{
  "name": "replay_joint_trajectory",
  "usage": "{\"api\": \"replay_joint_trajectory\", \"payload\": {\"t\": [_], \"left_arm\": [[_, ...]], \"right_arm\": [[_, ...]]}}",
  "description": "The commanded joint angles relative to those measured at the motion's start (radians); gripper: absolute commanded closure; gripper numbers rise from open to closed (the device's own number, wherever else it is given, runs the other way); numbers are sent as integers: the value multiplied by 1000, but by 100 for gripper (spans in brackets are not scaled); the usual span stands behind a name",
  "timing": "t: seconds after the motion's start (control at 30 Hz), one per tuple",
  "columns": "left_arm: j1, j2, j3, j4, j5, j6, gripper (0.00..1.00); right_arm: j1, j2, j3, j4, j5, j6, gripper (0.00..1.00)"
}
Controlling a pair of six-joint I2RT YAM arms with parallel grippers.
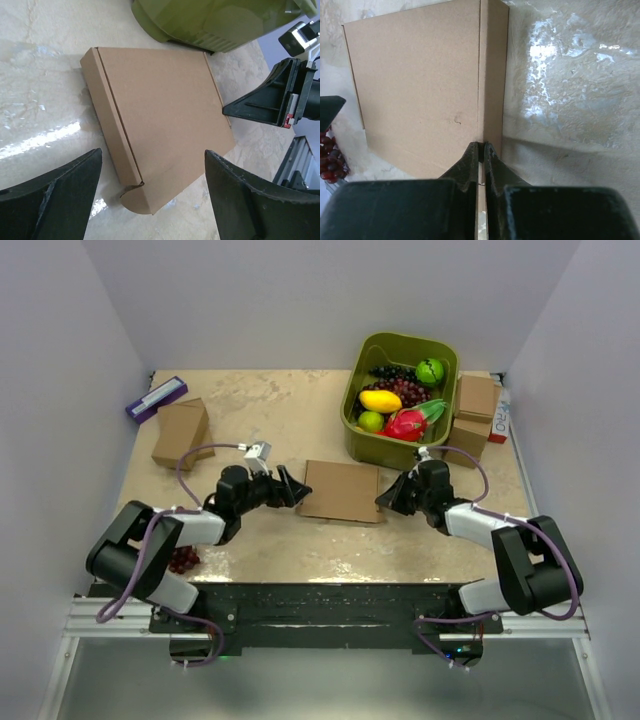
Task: Fold the paper box
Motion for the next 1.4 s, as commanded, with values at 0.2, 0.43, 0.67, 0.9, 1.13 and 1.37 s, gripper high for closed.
{"api": "replay_joint_trajectory", "payload": {"t": [0.2, 0.43, 0.67, 0.9, 1.13, 1.37], "left_arm": [[7, 229, 32, 272, 124, -130, 17], [6, 312, 57, 281, 122, -134, 18], [-5, 383, 66, 385, 174, -199, 23], [-37, 404, 81, 475, 199, -253, 37], [-59, 393, 81, 514, 177, -336, 60], [-57, 410, 83, 587, 205, -439, 75]], "right_arm": [[-15, -13, -37, -139, 63, -45, 100], [-24, -18, -42, -144, 65, -48, 100], [-29, -9, -37, -138, 57, -50, 100], [-29, 16, -32, -124, 42, -57, 100], [-29, -9, -19, -139, 59, -103, 100], [-24, -142, 10, -157, 28, -169, 52]]}}
